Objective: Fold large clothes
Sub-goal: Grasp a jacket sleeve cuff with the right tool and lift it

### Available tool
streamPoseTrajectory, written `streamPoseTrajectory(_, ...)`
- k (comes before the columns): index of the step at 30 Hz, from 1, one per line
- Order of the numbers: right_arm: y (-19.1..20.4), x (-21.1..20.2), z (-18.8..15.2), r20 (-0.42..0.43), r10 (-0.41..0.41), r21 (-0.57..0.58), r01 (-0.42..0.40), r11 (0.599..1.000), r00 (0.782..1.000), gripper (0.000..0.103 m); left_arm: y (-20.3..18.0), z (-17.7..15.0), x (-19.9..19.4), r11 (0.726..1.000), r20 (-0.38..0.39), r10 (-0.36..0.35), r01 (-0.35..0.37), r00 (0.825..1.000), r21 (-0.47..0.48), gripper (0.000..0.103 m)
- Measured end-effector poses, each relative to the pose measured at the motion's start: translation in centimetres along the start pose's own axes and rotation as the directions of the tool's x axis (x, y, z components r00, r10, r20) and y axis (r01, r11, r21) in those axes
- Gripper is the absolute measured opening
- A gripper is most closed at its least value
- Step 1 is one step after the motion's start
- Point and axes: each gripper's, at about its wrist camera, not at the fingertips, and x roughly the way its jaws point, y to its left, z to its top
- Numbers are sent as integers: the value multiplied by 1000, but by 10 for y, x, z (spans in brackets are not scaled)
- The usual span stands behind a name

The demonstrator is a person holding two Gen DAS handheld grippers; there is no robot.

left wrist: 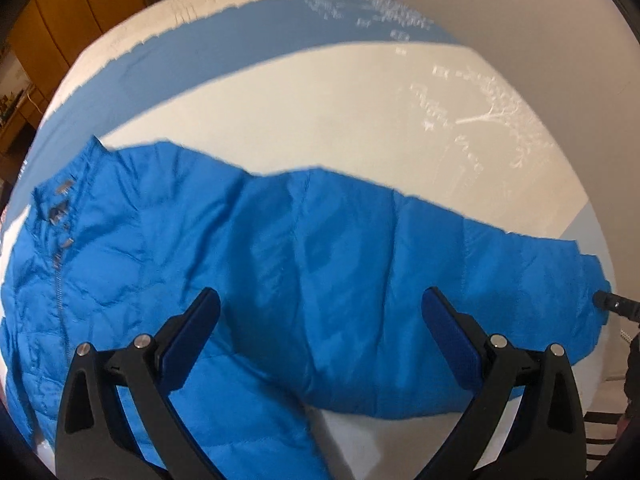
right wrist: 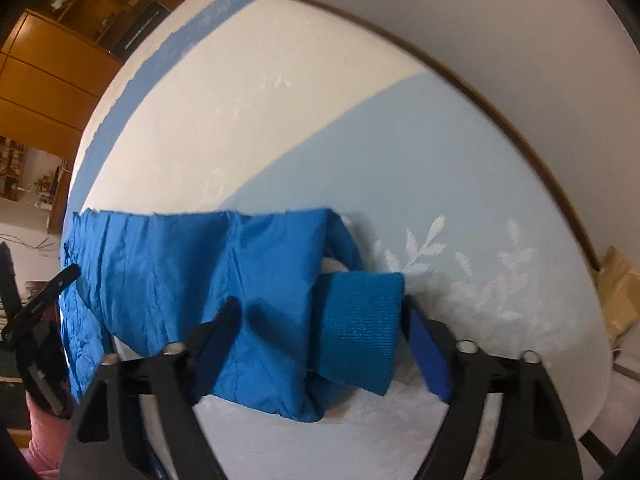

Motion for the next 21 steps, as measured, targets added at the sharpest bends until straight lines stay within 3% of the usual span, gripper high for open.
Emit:
streamPoseTrajectory(2, 2, -1, 0, 13, 23, 3, -23, 1000, 1000, 60, 2, 0, 13, 1000, -29, 9, -10, 1000, -6, 100)
streamPoseTrajectory(4, 1, -2, -1, 9, 93, 40, -94, 995, 996, 35, 4, 0, 21, 1000, -43, 3, -3, 999, -8, 100)
streamPoseTrajectory(6, 4, -6, -1, 18, 109, 53, -110, 993, 994, 27, 7, 0, 25, 1000, -45, -9, 8, 999, -10, 100)
streamPoseTrajectory(10, 19, -32, -5, 67, 163, 74, -168, 983, 984, 25, 20, 2, 11, 998, -29, -62, 61, 998, -35, 100)
streamPoseTrajectory(14, 50, -66, -4, 135, 281, 58, -291, 955, 950, 25, 43, -1, -25, 998, 40, -53, 54, 998, -28, 100)
streamPoseTrajectory(16, 80, -77, -3, 137, 315, 17, -320, 947, 939, 24, 64, -5, -40, 997, 57, -51, 53, 997, -46, 100)
streamPoseTrajectory(21, 172, -68, 1, 95, 341, -103, -331, 938, 935, 24, 123, -26, -55, 994, 58, -9, 16, 998, -112, 100)
